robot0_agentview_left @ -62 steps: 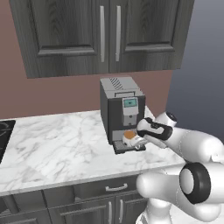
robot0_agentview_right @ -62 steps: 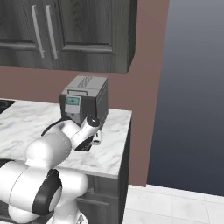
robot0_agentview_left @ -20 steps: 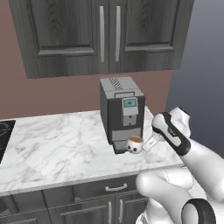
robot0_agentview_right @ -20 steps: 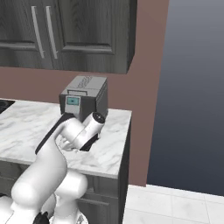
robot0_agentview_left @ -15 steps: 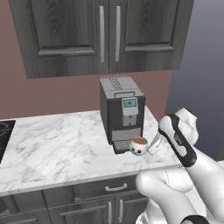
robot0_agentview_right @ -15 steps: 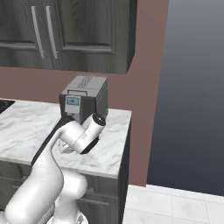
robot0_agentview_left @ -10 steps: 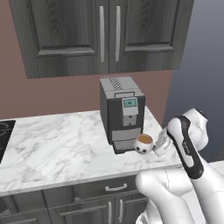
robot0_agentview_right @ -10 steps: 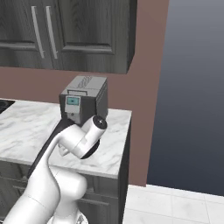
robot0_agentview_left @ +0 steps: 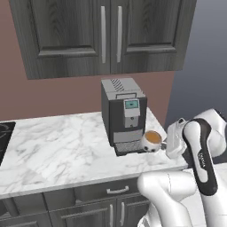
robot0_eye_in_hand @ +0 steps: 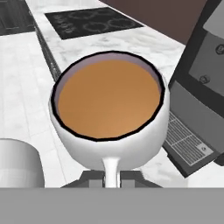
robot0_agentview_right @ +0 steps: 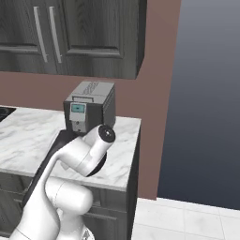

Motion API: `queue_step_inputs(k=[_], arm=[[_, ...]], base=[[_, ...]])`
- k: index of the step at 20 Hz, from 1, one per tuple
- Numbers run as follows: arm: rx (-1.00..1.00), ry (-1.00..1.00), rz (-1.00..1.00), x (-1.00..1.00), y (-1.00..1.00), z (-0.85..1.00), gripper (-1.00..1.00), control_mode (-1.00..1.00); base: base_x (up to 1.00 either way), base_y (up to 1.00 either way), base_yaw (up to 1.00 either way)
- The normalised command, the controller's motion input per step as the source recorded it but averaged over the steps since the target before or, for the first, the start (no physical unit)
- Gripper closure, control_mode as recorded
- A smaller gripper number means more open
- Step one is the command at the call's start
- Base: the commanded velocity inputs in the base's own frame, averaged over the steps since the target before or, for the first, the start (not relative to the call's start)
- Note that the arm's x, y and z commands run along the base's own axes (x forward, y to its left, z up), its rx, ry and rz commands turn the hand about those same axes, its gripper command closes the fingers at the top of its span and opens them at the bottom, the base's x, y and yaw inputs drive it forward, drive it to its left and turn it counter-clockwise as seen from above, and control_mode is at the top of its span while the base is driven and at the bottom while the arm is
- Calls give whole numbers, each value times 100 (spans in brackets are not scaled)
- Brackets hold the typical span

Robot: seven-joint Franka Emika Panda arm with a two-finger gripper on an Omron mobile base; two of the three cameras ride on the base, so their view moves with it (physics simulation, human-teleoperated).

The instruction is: Pick up the brewed coffee from the coffee machine and place it next to the breakfast plate on the dining counter.

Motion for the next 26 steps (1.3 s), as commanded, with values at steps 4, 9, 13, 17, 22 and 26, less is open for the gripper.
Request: queue_step_inputs(k=[4,9,13,17,22,26], arm=[[0,0,9,-1,-14,61,100,-100],[0,2,5,-3,-3,51,100,-100],[0,7,3,-3,0,19,100,-100],[0,2,1,-4,1,1,100,100],[0,0,0,0,0,0,100,100],[0,0,0,0,0,0,100,100]], base=[[0,0,0],[0,0,0],[0,0,0],[-37,24,11],[-75,74,40],[-62,97,65]])
